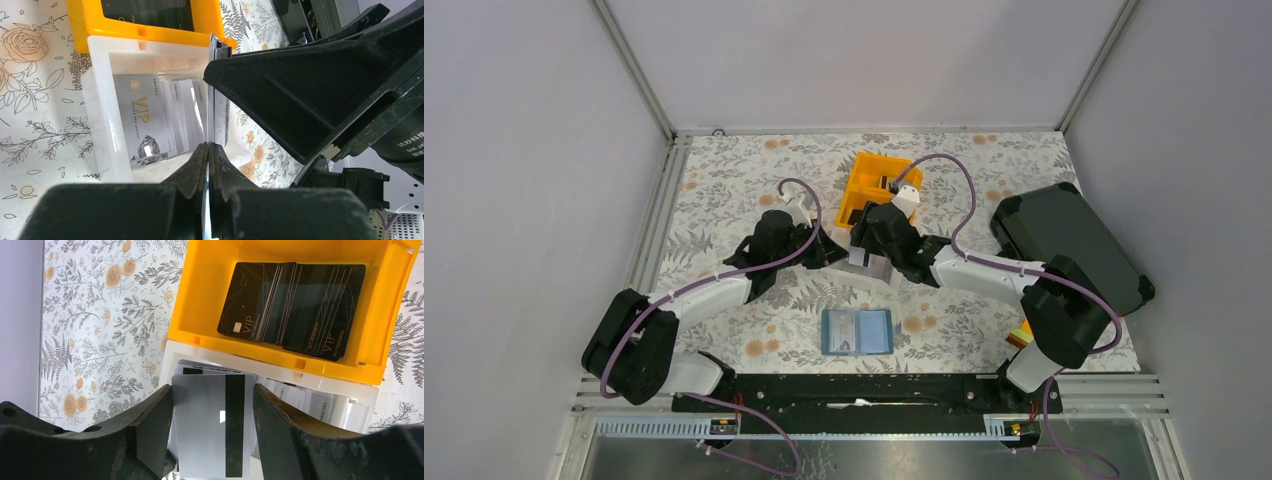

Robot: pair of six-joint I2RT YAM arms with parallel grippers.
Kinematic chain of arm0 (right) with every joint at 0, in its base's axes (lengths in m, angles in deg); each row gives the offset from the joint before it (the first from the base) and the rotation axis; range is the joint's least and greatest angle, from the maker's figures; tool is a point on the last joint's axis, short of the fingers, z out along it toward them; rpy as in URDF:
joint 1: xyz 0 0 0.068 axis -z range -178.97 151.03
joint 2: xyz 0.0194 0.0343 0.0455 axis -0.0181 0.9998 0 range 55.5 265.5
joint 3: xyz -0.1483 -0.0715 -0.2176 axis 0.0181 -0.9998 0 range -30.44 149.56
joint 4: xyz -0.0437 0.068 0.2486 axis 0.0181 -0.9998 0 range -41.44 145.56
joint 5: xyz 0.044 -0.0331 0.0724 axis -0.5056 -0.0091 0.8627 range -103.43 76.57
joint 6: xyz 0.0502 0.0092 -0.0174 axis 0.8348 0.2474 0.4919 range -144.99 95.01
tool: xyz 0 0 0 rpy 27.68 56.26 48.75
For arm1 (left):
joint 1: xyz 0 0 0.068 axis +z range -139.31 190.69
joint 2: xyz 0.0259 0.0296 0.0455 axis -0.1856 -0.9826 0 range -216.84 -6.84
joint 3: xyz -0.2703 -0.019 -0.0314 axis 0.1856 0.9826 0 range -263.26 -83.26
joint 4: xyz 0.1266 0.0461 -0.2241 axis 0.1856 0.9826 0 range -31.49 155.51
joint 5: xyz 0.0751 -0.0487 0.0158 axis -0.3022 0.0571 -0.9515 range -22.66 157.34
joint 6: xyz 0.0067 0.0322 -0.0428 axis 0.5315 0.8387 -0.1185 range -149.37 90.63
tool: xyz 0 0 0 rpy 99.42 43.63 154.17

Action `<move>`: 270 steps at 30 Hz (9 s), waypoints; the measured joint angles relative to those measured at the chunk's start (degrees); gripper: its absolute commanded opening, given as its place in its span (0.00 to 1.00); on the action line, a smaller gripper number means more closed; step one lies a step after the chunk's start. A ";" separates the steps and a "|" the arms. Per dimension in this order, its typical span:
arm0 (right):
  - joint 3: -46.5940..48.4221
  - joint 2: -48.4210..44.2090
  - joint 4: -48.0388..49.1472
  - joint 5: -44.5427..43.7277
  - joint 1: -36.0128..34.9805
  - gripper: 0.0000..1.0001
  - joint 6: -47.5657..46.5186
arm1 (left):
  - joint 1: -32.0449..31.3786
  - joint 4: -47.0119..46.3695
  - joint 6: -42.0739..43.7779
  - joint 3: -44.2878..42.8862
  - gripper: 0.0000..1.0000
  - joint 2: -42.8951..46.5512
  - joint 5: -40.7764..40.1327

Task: Put the credit cards into the card holder
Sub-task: Pick up the credit card from the storage box, then insert the credit card into the card holder.

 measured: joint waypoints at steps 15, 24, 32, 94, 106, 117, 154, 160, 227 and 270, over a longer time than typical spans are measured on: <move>-1.84 1.14 3.69 5.49 2.19 0.63 2.49 | 0.04 0.22 -0.22 0.02 0.00 -0.22 -0.59; -4.31 1.38 6.32 10.03 3.82 0.67 6.14 | 0.04 0.04 -0.92 0.90 0.00 -0.22 -0.72; -5.88 2.89 8.46 12.17 5.53 0.69 8.00 | 0.04 0.09 -1.68 0.98 0.00 -0.22 -0.39; -16.09 -5.18 9.14 12.02 7.32 0.03 9.42 | 1.84 8.24 -0.66 0.48 0.33 0.72 -4.28; -16.04 -10.49 5.40 5.79 7.41 0.00 1.92 | 1.92 14.75 4.02 -6.56 0.80 3.04 -5.22; -14.73 -18.10 6.43 2.38 7.43 0.00 -4.26 | 1.92 17.11 3.69 -6.69 0.89 12.76 -6.88; -26.69 -33.53 38.29 7.21 0.28 0.00 6.21 | -11.85 -28.68 -44.19 11.23 0.30 14.78 -11.26; -28.50 -33.53 38.93 7.43 0.26 0.15 8.33 | -11.85 -30.51 -43.58 11.23 0.01 14.32 -11.76; -30.67 -30.56 23.47 58.62 12.00 0.68 0.26 | -6.45 -12.50 -16.33 19.43 0.00 21.27 17.51; -29.92 -30.38 -16.39 25.75 -2.05 0.62 -1.75 | -13.46 17.11 -8.35 13.35 0.00 7.28 5.51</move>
